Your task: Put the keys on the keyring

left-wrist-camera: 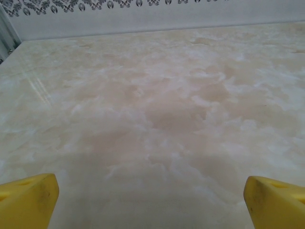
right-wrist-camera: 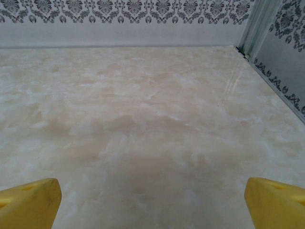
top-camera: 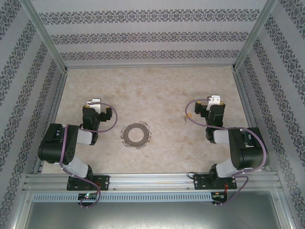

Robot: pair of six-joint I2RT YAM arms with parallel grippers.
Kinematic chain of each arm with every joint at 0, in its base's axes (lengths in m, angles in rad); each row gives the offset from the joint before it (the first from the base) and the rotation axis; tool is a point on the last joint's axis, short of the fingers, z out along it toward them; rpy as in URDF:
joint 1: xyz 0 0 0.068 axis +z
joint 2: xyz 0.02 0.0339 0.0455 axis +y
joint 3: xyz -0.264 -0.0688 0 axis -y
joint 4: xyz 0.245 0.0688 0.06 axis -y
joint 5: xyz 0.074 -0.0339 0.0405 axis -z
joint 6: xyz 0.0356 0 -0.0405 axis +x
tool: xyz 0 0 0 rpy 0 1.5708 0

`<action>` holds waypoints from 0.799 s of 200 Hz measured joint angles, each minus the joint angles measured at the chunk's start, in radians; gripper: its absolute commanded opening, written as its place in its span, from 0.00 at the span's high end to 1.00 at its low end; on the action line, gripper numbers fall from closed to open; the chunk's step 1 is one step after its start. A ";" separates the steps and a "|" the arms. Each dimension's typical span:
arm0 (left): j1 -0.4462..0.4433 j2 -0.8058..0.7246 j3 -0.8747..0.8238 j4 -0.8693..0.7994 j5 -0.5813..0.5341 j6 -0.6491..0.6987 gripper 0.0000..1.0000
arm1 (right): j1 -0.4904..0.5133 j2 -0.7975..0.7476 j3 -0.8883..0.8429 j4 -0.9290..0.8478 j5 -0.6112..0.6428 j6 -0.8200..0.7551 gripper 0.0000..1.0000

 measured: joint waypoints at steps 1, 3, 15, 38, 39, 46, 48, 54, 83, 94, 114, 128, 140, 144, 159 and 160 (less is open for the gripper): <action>0.000 0.000 0.000 -0.001 0.000 0.000 0.00 | 0.000 -0.001 0.000 -0.001 0.001 0.000 0.02; 0.000 -0.002 0.000 -0.004 0.003 0.000 0.00 | 0.000 -0.003 0.000 -0.004 0.002 0.000 0.02; 0.000 -0.019 0.000 -0.031 0.008 0.000 0.00 | 0.000 -0.026 -0.001 -0.015 0.011 0.000 0.02; -0.001 -0.104 0.006 -0.115 0.003 0.000 0.00 | 0.014 -0.112 -0.010 -0.050 0.034 -0.003 0.02; -0.001 -0.108 0.007 -0.118 0.002 0.000 0.00 | 0.014 -0.115 -0.010 -0.050 0.034 -0.003 0.02; -0.002 -0.141 0.017 -0.152 -0.007 -0.001 0.00 | 0.026 -0.151 -0.011 -0.066 0.044 -0.005 0.02; -0.003 -0.152 0.021 -0.163 -0.011 -0.001 0.00 | 0.031 -0.164 -0.011 -0.072 0.049 -0.006 0.02; -0.008 -0.179 0.033 -0.194 -0.023 -0.001 0.00 | 0.045 -0.196 -0.011 -0.087 0.063 -0.008 0.02; -0.029 -0.317 0.114 -0.370 -0.069 -0.034 0.00 | 0.105 -0.354 -0.001 -0.217 0.130 0.029 0.02; -0.032 -0.372 0.145 -0.444 -0.075 -0.065 0.00 | 0.111 -0.411 0.023 -0.309 0.157 0.079 0.02; -0.034 -0.472 0.180 -0.560 -0.042 -0.140 0.00 | 0.111 -0.491 0.114 -0.515 0.177 0.176 0.02; -0.034 -0.534 0.191 -0.634 0.004 -0.209 0.00 | 0.111 -0.518 0.184 -0.635 0.156 0.219 0.02; -0.035 -0.568 0.205 -0.705 0.051 -0.280 0.00 | 0.118 -0.526 0.228 -0.720 0.119 0.241 0.02; -0.035 -0.574 0.212 -0.734 0.071 -0.306 0.00 | 0.121 -0.526 0.238 -0.743 0.105 0.245 0.02; -0.035 -0.568 0.249 -0.830 0.157 -0.385 0.00 | 0.145 -0.513 0.265 -0.843 0.046 0.251 0.02; -0.035 -0.568 0.250 -0.833 0.161 -0.388 0.00 | 0.148 -0.512 0.267 -0.852 0.040 0.251 0.02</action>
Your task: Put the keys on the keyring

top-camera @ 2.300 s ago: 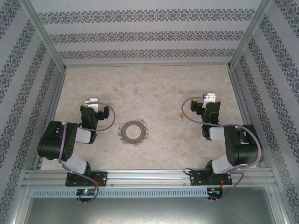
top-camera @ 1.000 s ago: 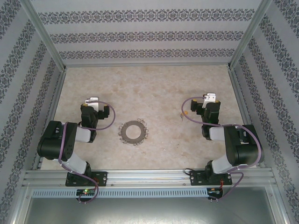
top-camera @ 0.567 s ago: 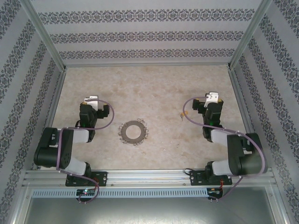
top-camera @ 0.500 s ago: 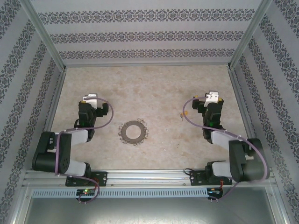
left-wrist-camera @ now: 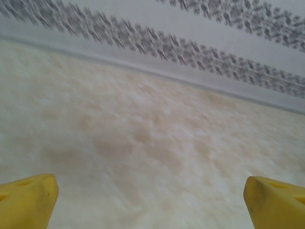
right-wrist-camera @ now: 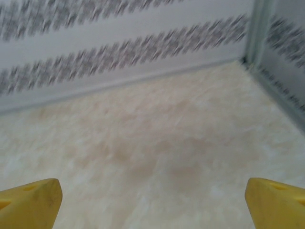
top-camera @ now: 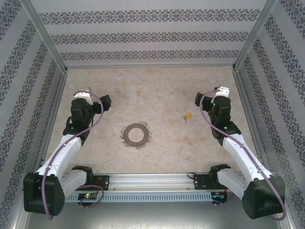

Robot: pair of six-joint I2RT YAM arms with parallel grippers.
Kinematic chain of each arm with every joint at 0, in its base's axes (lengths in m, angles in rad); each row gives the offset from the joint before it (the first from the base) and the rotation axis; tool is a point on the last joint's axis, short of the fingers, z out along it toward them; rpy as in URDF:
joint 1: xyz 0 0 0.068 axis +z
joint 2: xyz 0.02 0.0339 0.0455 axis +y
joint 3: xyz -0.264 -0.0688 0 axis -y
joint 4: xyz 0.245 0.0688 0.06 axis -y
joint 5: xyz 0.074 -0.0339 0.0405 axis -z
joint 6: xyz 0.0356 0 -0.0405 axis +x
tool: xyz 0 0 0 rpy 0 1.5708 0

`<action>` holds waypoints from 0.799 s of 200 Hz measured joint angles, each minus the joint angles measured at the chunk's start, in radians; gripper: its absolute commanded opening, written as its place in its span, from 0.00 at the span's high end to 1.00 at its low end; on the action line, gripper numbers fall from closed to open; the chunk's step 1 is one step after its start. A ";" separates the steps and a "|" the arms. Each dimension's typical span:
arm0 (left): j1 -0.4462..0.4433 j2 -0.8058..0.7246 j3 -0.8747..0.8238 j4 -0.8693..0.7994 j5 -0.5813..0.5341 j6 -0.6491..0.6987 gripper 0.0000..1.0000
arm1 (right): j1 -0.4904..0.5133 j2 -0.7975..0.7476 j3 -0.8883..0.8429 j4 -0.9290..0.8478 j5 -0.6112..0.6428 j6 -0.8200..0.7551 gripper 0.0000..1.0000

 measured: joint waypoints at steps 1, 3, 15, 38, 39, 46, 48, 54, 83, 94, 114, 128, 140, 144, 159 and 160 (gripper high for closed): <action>0.000 0.002 0.002 -0.005 0.006 -0.003 0.00 | 0.002 0.002 0.001 -0.005 -0.003 0.000 0.02; 0.000 0.006 0.008 -0.018 0.023 -0.012 0.00 | 0.007 0.005 0.004 -0.018 -0.012 0.000 0.02; -0.006 0.039 0.047 -0.093 0.116 -0.048 0.00 | 0.040 0.030 0.018 -0.098 -0.055 -0.002 0.02; -0.062 0.109 0.127 -0.260 0.241 -0.065 0.00 | 0.114 0.073 0.039 -0.225 -0.124 -0.015 0.02; -0.065 0.111 0.130 -0.266 0.243 -0.065 0.00 | 0.116 0.074 0.040 -0.228 -0.125 -0.016 0.02; -0.099 0.124 0.151 -0.321 0.258 -0.062 0.00 | 0.142 0.085 0.047 -0.254 -0.147 -0.021 0.02; -0.106 0.126 0.155 -0.332 0.260 -0.061 0.00 | 0.146 0.088 0.049 -0.259 -0.151 -0.023 0.02; -0.134 0.131 0.169 -0.375 0.262 -0.058 0.00 | 0.169 0.101 0.060 -0.279 -0.173 -0.029 0.02; -0.202 0.120 0.183 -0.500 0.281 -0.054 0.12 | 0.260 0.214 0.146 -0.303 -0.284 -0.062 0.05; -0.203 0.113 0.172 -0.512 0.291 -0.054 0.18 | 0.280 0.270 0.187 -0.307 -0.325 -0.072 0.06; -0.217 0.127 0.163 -0.523 0.299 -0.051 0.26 | 0.291 0.349 0.231 -0.300 -0.378 -0.073 0.07; -0.232 0.160 0.163 -0.524 0.304 -0.043 0.31 | 0.290 0.371 0.231 -0.296 -0.404 -0.069 0.07; -0.243 0.197 0.163 -0.524 0.307 -0.035 0.34 | 0.290 0.382 0.231 -0.286 -0.423 -0.064 0.07; -0.248 0.211 0.163 -0.523 0.308 -0.035 0.34 | 0.290 0.386 0.231 -0.280 -0.431 -0.060 0.07; -0.265 0.262 0.169 -0.520 0.314 -0.026 0.37 | 0.290 0.396 0.227 -0.254 -0.454 -0.047 0.07; -0.266 0.265 0.170 -0.520 0.315 -0.026 0.37 | 0.290 0.396 0.227 -0.253 -0.455 -0.047 0.07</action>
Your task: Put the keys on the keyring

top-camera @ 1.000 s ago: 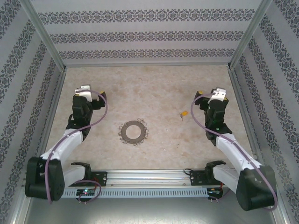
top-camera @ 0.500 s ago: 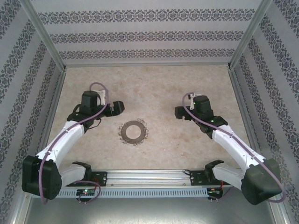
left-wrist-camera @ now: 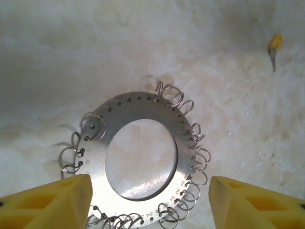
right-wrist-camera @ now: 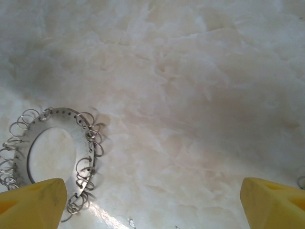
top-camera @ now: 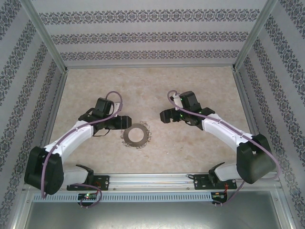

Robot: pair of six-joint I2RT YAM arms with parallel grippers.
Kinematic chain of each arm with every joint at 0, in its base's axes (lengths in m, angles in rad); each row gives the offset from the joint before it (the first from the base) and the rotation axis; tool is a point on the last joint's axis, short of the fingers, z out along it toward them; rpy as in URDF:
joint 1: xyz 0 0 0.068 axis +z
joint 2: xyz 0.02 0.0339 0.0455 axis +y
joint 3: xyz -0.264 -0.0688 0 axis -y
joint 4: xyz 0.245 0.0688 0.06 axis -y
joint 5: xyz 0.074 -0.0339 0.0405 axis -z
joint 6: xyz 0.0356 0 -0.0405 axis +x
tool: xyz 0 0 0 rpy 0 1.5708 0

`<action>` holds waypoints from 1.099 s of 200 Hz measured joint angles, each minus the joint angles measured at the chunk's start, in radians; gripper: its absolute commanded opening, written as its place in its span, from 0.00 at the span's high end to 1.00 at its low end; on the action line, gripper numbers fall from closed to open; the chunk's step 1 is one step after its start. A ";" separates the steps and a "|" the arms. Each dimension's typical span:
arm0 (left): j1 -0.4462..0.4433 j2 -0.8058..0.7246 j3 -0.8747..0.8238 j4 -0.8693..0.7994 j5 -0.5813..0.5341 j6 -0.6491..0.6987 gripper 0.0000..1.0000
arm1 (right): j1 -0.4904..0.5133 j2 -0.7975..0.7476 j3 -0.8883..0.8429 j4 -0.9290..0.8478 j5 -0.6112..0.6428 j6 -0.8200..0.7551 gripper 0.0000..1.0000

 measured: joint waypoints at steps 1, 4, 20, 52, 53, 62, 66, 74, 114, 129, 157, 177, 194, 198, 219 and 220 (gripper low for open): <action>-0.001 0.003 0.001 0.000 0.001 0.000 0.37 | 0.000 0.000 -0.001 0.003 -0.003 0.001 0.07; -0.006 0.018 0.005 0.001 0.001 0.002 0.39 | 0.000 0.002 -0.002 0.008 -0.006 0.002 0.07; -0.028 0.084 0.035 0.003 0.003 0.013 0.43 | 0.000 0.008 -0.018 0.033 -0.024 0.007 0.07; -0.063 0.189 0.091 0.037 0.002 0.024 0.46 | 0.000 0.006 -0.051 0.056 -0.043 0.011 0.06; -0.065 0.192 0.093 0.037 0.001 0.024 0.46 | 0.000 0.005 -0.052 0.056 -0.043 0.012 0.06; -0.083 0.213 0.108 0.039 -0.004 0.029 0.47 | 0.000 0.001 -0.066 0.063 -0.045 0.014 0.06; -0.093 0.223 0.117 0.037 -0.010 0.035 0.48 | 0.000 -0.002 -0.072 0.064 -0.046 0.017 0.06; -0.115 0.242 0.137 0.037 -0.021 0.048 0.50 | 0.000 -0.006 -0.086 0.070 -0.047 0.022 0.06; -0.185 0.318 0.230 0.030 -0.072 0.119 0.57 | -0.005 -0.007 -0.133 0.105 -0.057 0.049 0.06; -0.186 0.349 0.255 0.029 -0.079 0.142 0.59 | -0.010 -0.006 -0.145 0.116 -0.058 0.055 0.06; -0.192 0.406 0.301 0.004 -0.092 0.175 0.67 | -0.021 -0.006 -0.161 0.128 -0.058 0.061 0.06; -0.199 0.440 0.330 -0.008 -0.094 0.193 0.68 | -0.036 -0.007 -0.172 0.140 -0.061 0.072 0.06; -0.205 0.461 0.349 -0.015 -0.098 0.204 0.68 | -0.050 -0.008 -0.182 0.151 -0.069 0.080 0.04; -0.207 0.465 0.351 -0.016 -0.100 0.206 0.68 | -0.053 -0.008 -0.185 0.154 -0.071 0.082 0.04; -0.216 0.479 0.355 -0.027 -0.124 0.212 0.70 | -0.064 -0.008 -0.193 0.163 -0.079 0.085 0.03; -0.216 0.479 0.355 -0.028 -0.126 0.213 0.70 | -0.065 -0.008 -0.193 0.163 -0.080 0.086 0.03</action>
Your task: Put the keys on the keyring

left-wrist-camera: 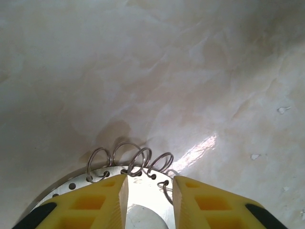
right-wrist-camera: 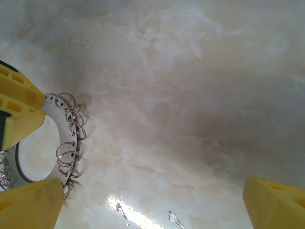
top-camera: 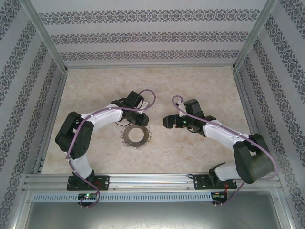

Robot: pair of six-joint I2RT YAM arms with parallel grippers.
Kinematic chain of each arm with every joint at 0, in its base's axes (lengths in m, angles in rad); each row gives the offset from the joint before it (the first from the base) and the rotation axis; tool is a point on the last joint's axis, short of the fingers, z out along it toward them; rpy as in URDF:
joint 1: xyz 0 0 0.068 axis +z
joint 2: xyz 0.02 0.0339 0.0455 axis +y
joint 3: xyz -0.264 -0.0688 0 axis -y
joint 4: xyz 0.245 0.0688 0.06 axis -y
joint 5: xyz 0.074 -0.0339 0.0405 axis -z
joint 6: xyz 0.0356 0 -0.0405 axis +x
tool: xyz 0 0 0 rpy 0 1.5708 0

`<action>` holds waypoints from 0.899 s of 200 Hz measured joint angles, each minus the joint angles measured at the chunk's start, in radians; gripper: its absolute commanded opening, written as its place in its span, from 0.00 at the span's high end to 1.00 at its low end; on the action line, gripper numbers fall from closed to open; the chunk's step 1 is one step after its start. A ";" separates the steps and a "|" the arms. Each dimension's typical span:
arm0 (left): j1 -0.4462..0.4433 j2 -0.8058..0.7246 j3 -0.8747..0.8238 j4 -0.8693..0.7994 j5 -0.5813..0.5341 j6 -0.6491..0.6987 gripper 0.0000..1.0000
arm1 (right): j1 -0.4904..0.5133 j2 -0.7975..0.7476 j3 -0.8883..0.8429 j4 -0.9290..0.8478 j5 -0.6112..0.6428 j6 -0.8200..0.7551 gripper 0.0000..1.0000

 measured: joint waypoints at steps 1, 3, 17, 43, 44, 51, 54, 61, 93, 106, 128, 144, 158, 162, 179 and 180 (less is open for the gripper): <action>0.000 0.000 0.000 -0.001 -0.002 0.000 0.70 | 0.000 0.000 0.000 0.000 0.000 0.001 0.03; -0.001 0.000 0.000 -0.002 -0.005 0.001 0.70 | -0.001 0.000 0.000 0.001 -0.002 0.001 0.03; -0.001 0.000 0.001 -0.016 -0.027 0.006 0.69 | -0.003 0.000 -0.002 0.005 -0.005 0.005 0.03; -0.001 0.000 0.002 -0.020 -0.060 0.010 0.67 | -0.007 0.000 -0.003 0.012 -0.013 0.013 0.02; -0.001 0.000 0.002 -0.020 -0.061 0.010 0.67 | -0.008 0.000 -0.003 0.012 -0.014 0.013 0.02; -0.001 -0.002 0.002 -0.020 -0.068 0.010 0.66 | -0.008 0.000 -0.003 0.012 -0.015 0.013 0.02; -0.001 -0.002 0.002 -0.020 -0.071 0.010 0.66 | -0.008 0.000 -0.003 0.012 -0.015 0.013 0.02; 0.000 -0.003 0.002 -0.020 -0.075 0.010 0.65 | -0.007 0.000 -0.003 0.012 -0.016 0.013 0.02; 0.009 -0.003 0.002 -0.020 -0.087 0.010 0.65 | -0.008 0.000 -0.003 0.013 -0.024 0.013 0.02; 0.013 0.000 0.002 -0.020 -0.094 0.011 0.65 | -0.008 0.000 -0.003 0.013 -0.027 0.013 0.02; 0.013 0.016 0.004 -0.020 -0.101 0.014 0.65 | -0.008 0.000 -0.003 0.013 -0.030 0.013 0.02; 0.014 0.034 0.006 -0.020 -0.101 0.014 0.66 | -0.010 0.000 -0.003 0.013 -0.030 0.013 0.02; 0.017 0.051 0.007 -0.020 -0.100 0.015 0.68 | -0.014 0.000 -0.003 0.013 -0.030 0.013 0.02; 0.018 0.056 0.008 -0.020 -0.100 0.015 0.69 | -0.014 0.000 -0.003 0.013 -0.030 0.013 0.02; 0.019 0.075 0.008 -0.020 -0.100 0.017 0.74 | -0.014 0.000 -0.003 0.013 -0.030 0.013 0.02; 0.019 0.076 0.008 -0.020 -0.101 0.016 0.74 | -0.014 0.000 -0.003 0.013 -0.030 0.013 0.02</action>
